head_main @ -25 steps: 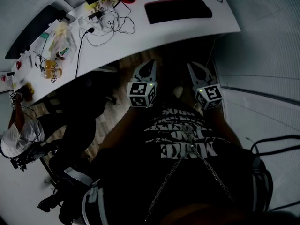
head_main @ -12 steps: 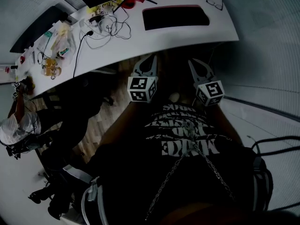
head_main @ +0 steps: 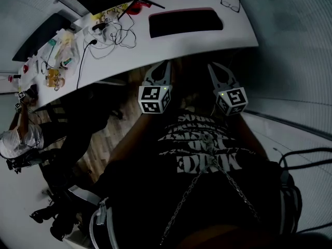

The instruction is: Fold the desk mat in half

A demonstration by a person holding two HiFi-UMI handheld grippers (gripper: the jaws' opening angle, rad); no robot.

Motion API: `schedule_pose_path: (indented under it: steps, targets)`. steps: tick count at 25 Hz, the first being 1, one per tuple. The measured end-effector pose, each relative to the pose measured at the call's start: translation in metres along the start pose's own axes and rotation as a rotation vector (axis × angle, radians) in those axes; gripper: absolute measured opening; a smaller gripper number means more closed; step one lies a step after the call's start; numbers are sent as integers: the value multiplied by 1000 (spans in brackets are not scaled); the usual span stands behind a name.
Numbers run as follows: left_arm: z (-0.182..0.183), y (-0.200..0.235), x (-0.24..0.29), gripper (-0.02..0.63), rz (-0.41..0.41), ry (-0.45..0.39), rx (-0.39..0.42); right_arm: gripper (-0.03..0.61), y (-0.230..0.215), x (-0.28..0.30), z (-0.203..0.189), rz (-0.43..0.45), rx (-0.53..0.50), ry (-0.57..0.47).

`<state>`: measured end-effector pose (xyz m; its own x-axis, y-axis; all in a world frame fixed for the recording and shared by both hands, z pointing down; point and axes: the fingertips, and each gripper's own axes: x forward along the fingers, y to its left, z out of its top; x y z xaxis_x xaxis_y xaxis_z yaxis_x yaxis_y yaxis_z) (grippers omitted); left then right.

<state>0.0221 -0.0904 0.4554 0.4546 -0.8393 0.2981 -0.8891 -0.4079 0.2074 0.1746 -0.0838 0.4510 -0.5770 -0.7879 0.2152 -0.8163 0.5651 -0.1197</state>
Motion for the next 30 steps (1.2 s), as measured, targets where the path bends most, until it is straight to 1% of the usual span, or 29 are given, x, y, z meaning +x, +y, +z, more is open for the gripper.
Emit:
schedule_pose_path:
  steps: [6, 10, 15, 20, 24, 26, 30]
  targets:
    - [-5, -7, 14, 6, -15, 42, 5, -2, -15, 1, 1, -18, 35, 4]
    - [-5, -3, 29, 6, -29, 48, 4, -2, -23, 8, -5, -36, 50, 13]
    - [-11, 4, 49, 6, -53, 66, -3, 0, -34, 20, -7, -63, 39, 20]
    - [-2, 13, 78, 6, -97, 66, -17, 0, -48, 39, -4, -95, 23, 53]
    - [11, 33, 99, 6, -117, 61, -30, -2, -48, 66, 12, -101, 18, 72]
    - [20, 46, 111, 6, -119, 51, -39, -2, -51, 80, 18, -103, 36, 74]
    - [38, 75, 132, 6, -112, 23, -41, -2, -57, 107, 29, -122, 23, 76]
